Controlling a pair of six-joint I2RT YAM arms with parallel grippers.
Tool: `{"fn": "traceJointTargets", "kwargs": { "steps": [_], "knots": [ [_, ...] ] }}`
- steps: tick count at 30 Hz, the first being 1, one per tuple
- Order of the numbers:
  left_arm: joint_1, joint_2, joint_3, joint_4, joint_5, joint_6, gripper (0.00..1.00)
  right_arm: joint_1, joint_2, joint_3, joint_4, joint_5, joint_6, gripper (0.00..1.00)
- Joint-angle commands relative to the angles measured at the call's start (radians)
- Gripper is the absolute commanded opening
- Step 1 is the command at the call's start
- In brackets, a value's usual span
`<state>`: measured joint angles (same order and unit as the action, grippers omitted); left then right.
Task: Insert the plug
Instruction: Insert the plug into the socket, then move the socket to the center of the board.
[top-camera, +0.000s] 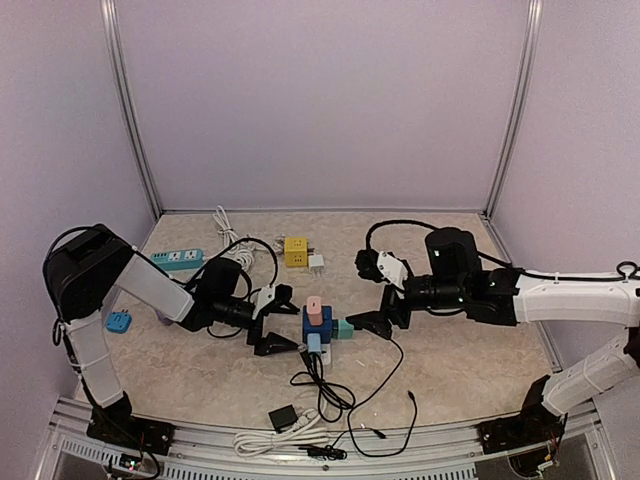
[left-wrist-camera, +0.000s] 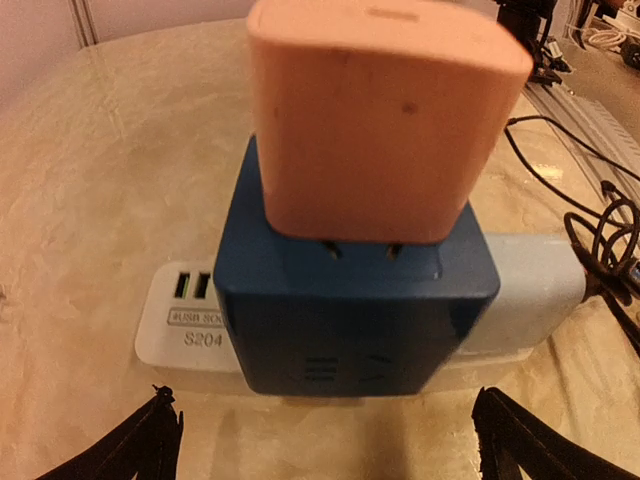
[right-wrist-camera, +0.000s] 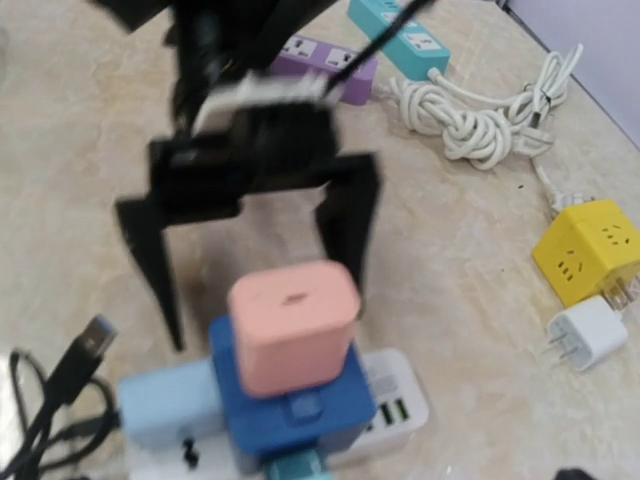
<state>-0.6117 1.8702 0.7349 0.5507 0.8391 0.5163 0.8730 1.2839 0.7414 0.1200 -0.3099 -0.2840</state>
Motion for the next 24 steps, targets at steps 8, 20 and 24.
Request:
{"fn": "traceJointTargets", "kwargs": {
  "steps": [8, 20, 24],
  "knots": [
    [0.016, -0.25, -0.121, -0.219, -0.223, 0.095, 0.99, 0.002, 0.152, 0.264, -0.254, 0.174, 0.259, 0.92],
    [-0.01, -0.68, -0.303, -0.275, -0.764, -0.267, 0.99, 0.397, 0.369, 0.617, -0.874, 0.857, 1.247, 0.82],
    [-0.013, -0.914, -0.38, -0.288, -0.793, -0.319, 0.99, 0.512, 0.571, 0.842, -1.013, 0.881, 1.379, 1.0]
  ]
}}
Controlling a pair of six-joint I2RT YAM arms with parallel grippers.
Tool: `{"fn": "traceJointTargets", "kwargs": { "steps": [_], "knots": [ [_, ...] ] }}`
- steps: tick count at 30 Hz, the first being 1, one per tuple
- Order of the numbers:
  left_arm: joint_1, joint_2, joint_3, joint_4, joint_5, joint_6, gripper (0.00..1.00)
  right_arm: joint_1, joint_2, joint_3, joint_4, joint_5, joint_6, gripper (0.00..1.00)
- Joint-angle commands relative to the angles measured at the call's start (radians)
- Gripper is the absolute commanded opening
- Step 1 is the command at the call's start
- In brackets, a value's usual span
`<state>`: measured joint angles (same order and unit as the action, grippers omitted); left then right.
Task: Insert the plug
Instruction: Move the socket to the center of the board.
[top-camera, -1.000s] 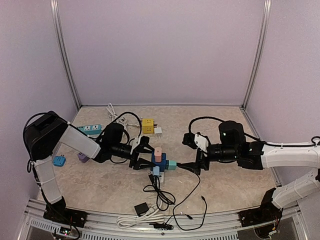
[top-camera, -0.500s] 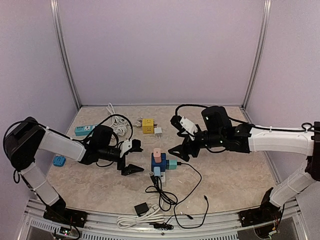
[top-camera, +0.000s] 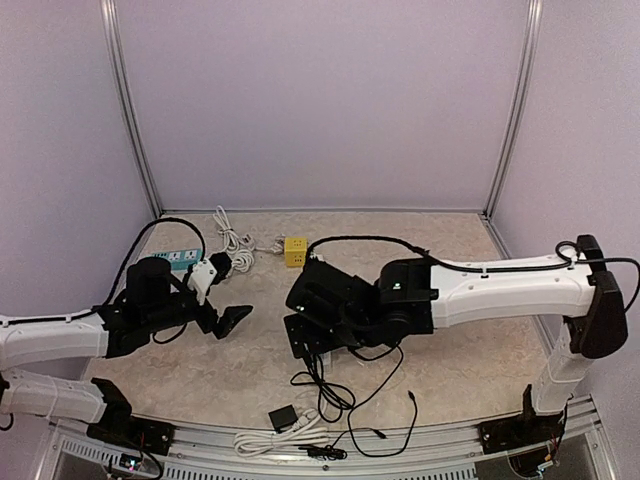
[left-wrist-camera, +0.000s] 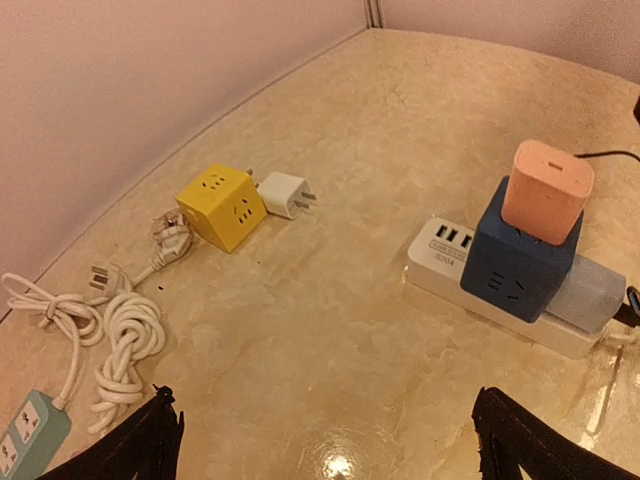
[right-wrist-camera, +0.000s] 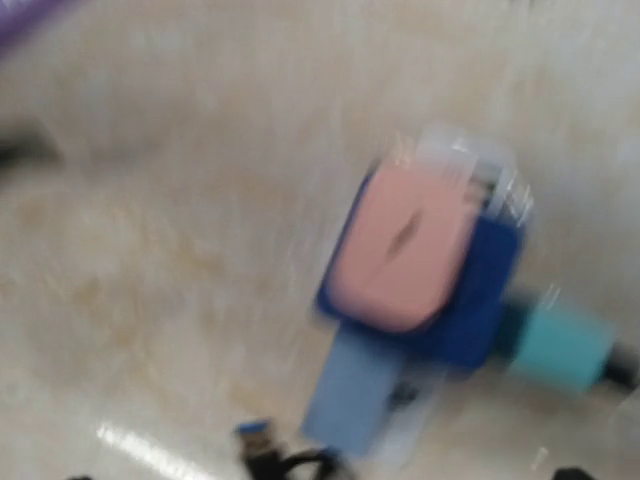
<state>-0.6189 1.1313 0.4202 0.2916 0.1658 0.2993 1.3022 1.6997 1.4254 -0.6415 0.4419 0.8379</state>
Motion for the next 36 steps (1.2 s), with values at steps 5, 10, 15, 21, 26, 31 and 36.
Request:
{"fn": "traceJointTargets", "kwargs": {
  "steps": [5, 10, 15, 21, 26, 31, 36],
  "knots": [
    [0.003, -0.393, -0.171, -0.036, -0.103, -0.255, 0.99, 0.142, 0.385, 0.408, -0.479, 0.124, 0.406, 1.0],
    [0.028, -0.532, -0.222, 0.042, -0.054, -0.277, 0.99, 0.139, 0.466, 0.381, -0.444, 0.084, 0.472, 1.0],
    [0.042, -0.573, -0.247, 0.063, -0.023, -0.285, 0.99, 0.109, 0.499, 0.353, -0.431, 0.102, 0.476, 1.0],
    [0.044, -0.59, -0.262, 0.094, -0.015, -0.282, 0.99, 0.051, 0.492, 0.227, -0.286, 0.14, 0.447, 0.97],
    [0.063, -0.594, -0.274, 0.111, -0.014, -0.278, 0.99, 0.026, 0.487, 0.2, -0.253, 0.191, 0.402, 0.92],
    [0.067, -0.581, -0.276, 0.116, -0.013, -0.276, 0.99, -0.025, 0.441, 0.085, -0.168, 0.219, 0.368, 0.87],
    [0.079, -0.574, -0.274, 0.115, -0.01, -0.275, 0.99, -0.095, 0.398, 0.002, -0.152, 0.245, 0.338, 0.87]
  ]
}}
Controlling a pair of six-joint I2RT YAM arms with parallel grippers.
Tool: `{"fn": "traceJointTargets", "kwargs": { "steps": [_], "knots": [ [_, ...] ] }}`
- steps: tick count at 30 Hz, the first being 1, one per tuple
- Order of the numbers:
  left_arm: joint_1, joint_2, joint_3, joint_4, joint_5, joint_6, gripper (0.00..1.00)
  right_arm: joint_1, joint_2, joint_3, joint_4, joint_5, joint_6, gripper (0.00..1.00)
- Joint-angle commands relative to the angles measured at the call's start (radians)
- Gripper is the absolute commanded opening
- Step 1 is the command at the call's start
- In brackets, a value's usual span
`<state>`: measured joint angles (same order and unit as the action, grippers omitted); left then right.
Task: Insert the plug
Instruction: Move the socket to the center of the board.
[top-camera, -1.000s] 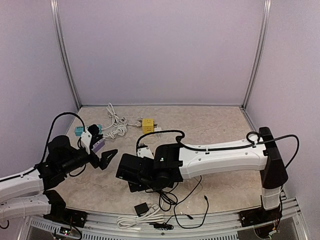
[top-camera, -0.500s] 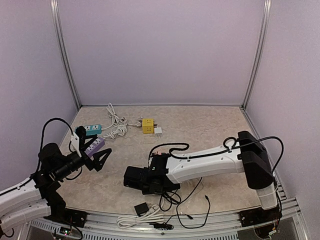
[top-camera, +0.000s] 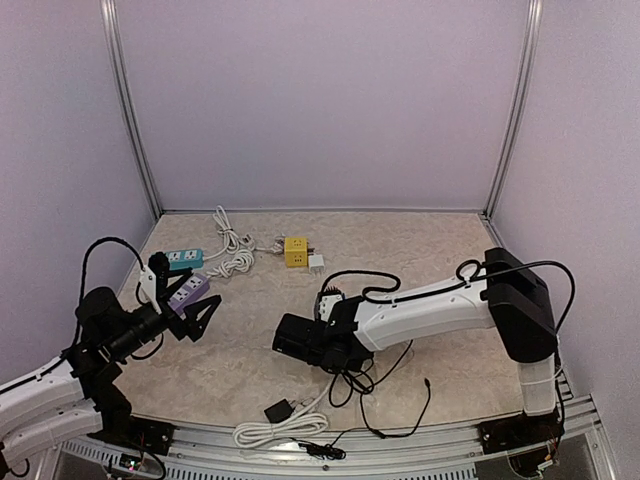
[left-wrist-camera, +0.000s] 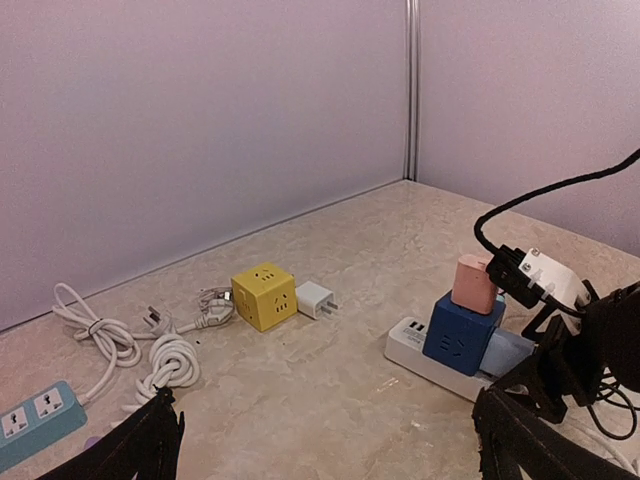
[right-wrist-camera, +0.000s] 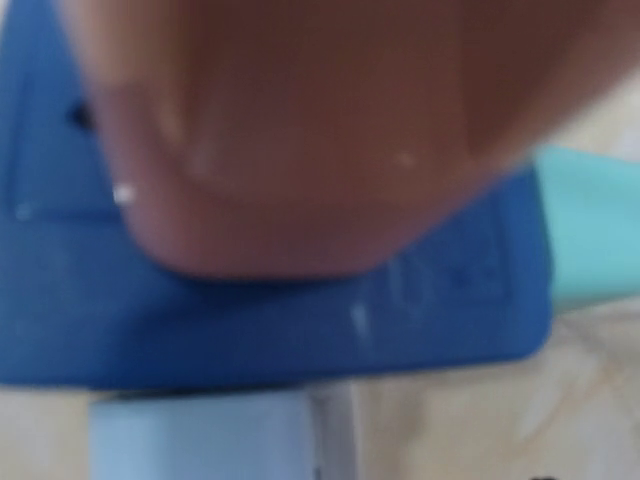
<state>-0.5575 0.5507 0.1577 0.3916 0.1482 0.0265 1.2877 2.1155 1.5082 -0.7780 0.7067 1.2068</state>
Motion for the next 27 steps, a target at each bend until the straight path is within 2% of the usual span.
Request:
{"fn": "traceJointTargets", "kwargs": {
  "steps": [1, 9, 20, 27],
  "knots": [
    [0.02, 0.007, -0.012, 0.014, 0.007, -0.003, 0.99, -0.096, -0.028, -0.097, -0.014, -0.012, -0.038, 0.87],
    [0.032, 0.018, -0.009, 0.008, 0.017, -0.005, 0.99, -0.28, -0.116, -0.252, 0.114, 0.03, -0.16, 0.87],
    [0.08, 0.024, -0.003, -0.01, 0.032, -0.007, 0.99, -0.591, -0.104, -0.261, 0.237, 0.001, -0.441, 0.88],
    [0.107, 0.035, -0.001, -0.013, 0.028, -0.01, 0.99, -0.68, -0.086, -0.193, 0.254, -0.048, -0.6, 0.89]
  ]
}}
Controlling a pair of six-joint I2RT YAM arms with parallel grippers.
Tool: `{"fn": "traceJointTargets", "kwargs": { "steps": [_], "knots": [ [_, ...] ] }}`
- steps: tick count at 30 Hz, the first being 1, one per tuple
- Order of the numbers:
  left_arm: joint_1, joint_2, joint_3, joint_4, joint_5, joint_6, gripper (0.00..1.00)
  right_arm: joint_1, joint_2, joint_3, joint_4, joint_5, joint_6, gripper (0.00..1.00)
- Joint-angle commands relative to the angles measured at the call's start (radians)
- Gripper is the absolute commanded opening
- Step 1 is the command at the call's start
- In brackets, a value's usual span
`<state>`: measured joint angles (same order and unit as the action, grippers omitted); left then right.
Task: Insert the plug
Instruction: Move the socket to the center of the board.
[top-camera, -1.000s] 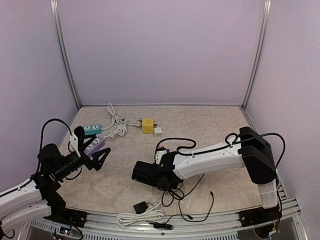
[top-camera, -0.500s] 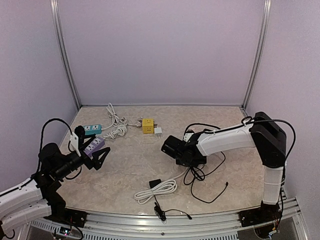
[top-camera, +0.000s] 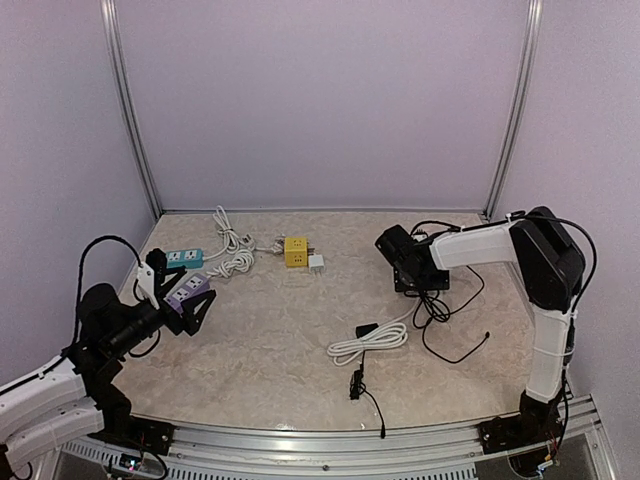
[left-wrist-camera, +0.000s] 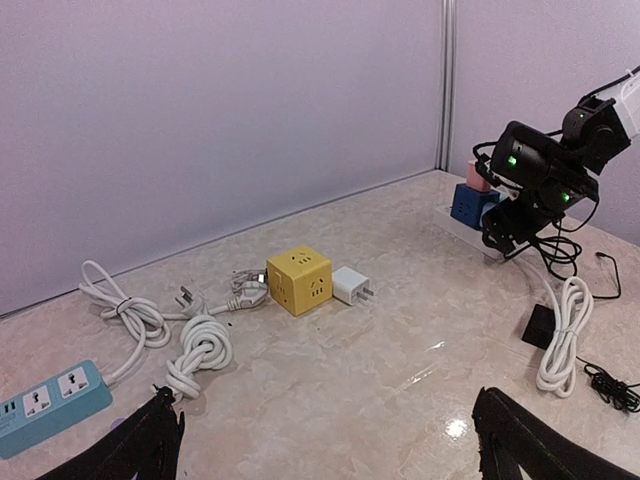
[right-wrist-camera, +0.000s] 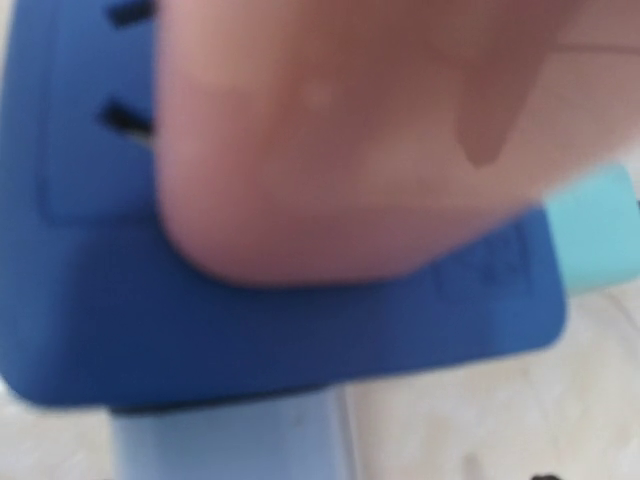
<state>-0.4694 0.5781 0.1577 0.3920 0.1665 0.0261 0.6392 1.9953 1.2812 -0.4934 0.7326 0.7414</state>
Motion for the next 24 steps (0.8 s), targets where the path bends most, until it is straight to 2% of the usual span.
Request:
{"fn": "traceJointTargets", "kwargs": {
  "steps": [1, 7, 10, 12, 15, 21, 24],
  "knots": [
    [0.021, 0.008, 0.0, -0.014, 0.01, -0.011, 0.99, -0.031, 0.032, 0.049, -0.039, -0.086, -0.146, 0.89],
    [0.061, -0.005, 0.039, -0.076, -0.036, -0.005, 0.99, 0.008, -0.049, 0.035, -0.056, -0.112, -0.147, 0.93],
    [0.095, -0.003, 0.13, -0.223, -0.191, -0.012, 0.99, 0.025, -0.104, 0.012, -0.068, -0.167, -0.143, 0.98],
    [0.121, 0.009, 0.207, -0.344, -0.276, 0.002, 0.99, 0.036, -0.142, -0.003, -0.069, -0.194, -0.137, 1.0],
    [0.157, 0.034, 0.344, -0.557, -0.328, 0.057, 0.99, 0.046, -0.191, -0.007, -0.081, -0.236, -0.134, 1.0],
    [0.166, 0.184, 0.648, -1.042, -0.354, 0.308, 0.99, 0.085, -0.278, 0.037, -0.179, -0.286, -0.145, 1.0],
    [0.173, 0.273, 0.779, -1.29, -0.458, 0.379, 0.99, 0.115, -0.347, 0.04, -0.232, -0.288, -0.149, 1.0]
  ]
}}
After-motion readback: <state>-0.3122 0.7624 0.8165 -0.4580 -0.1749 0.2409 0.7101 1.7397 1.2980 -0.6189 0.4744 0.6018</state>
